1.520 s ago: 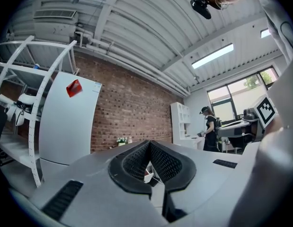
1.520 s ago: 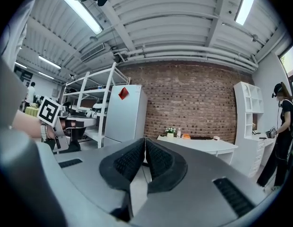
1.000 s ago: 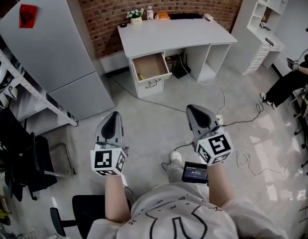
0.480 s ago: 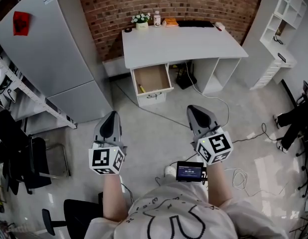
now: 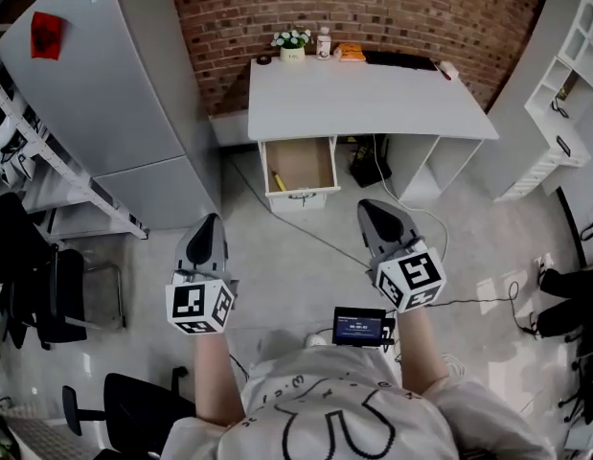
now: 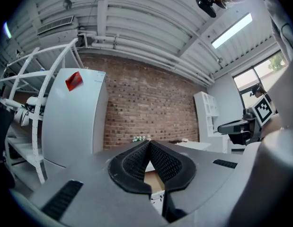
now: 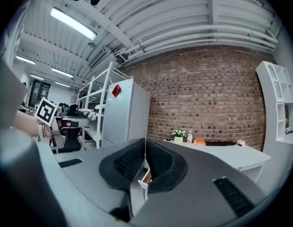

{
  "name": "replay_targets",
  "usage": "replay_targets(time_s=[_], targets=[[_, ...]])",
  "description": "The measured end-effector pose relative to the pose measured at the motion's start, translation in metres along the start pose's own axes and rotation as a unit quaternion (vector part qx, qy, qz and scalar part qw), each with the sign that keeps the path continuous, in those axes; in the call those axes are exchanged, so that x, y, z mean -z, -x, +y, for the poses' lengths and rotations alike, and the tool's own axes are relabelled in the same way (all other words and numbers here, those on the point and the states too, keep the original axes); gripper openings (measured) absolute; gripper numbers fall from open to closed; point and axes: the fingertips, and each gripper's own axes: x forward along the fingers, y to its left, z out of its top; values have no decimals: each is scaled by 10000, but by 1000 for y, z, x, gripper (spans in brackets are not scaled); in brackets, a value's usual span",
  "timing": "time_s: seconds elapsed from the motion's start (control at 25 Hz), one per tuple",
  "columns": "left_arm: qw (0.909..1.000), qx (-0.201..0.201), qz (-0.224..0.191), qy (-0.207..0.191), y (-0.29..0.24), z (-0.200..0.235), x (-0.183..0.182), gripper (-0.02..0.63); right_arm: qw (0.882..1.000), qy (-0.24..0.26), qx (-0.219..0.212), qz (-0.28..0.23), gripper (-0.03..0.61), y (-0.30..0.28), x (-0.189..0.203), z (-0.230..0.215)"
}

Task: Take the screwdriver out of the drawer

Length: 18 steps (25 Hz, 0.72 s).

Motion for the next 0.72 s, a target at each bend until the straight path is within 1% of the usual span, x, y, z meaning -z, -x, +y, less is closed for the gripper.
replay_targets(time_s=[0.16,0.28,0.48,0.72], targets=[[9997,-195,85,78,-7,19,5,12,9996,40,-223,137,21,-24,7,7],[9995,-254,139,141,-19,33,10,12,9993,32,-285,227,21,-43,12,8],[9995,-160,230,146,-50,56,25,12,9993,-42,-186,317,21,-79,22,-2],[9991,-162,298,271,-106,106,41,12,9988,-18,-129,466,21,-147,28,-10]])
